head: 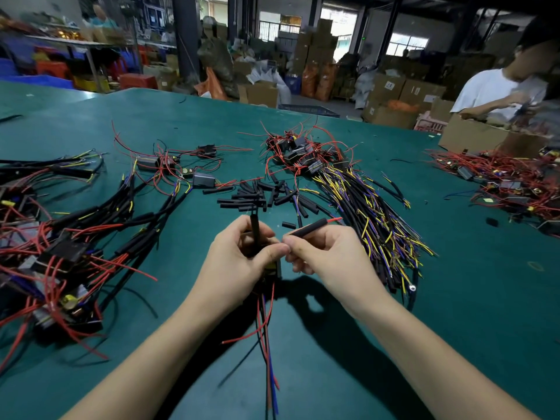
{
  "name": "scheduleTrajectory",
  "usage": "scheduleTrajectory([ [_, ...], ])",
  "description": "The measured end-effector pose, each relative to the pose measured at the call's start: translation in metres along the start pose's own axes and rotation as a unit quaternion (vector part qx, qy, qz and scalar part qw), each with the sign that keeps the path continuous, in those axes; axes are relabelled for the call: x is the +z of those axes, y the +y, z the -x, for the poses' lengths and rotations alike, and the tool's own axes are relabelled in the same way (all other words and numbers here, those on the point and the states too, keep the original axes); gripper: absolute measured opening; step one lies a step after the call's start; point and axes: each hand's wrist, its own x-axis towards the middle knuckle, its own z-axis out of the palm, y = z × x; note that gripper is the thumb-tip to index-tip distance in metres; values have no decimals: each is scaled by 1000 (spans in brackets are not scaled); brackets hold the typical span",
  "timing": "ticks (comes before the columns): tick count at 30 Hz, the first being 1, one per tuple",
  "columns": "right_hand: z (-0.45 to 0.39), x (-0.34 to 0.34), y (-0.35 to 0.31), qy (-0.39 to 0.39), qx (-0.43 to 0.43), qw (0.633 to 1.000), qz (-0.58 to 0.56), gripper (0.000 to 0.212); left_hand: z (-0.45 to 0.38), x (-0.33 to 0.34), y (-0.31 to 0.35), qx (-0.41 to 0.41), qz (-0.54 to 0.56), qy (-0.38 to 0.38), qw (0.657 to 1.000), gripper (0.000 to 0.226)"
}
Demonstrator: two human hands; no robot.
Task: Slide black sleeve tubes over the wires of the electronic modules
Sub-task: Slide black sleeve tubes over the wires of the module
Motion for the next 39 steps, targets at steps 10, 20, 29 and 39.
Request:
scheduleTrajectory([
  [10, 7, 19, 8, -83, 4, 995, 47, 10, -4, -9, 18, 34, -22, -25, 999, 13],
  [20, -44, -33, -7, -15, -7, 979, 205, 9, -10, -5, 11, -3, 66, 17, 998, 15],
  [29, -127, -63, 26, 164, 50, 757, 631, 13, -11, -3, 6, 13, 79, -12, 997, 14],
  [39, -144, -45, 33, 155, 68, 686, 708, 9, -11, -2, 3, 9, 82, -11, 997, 15],
])
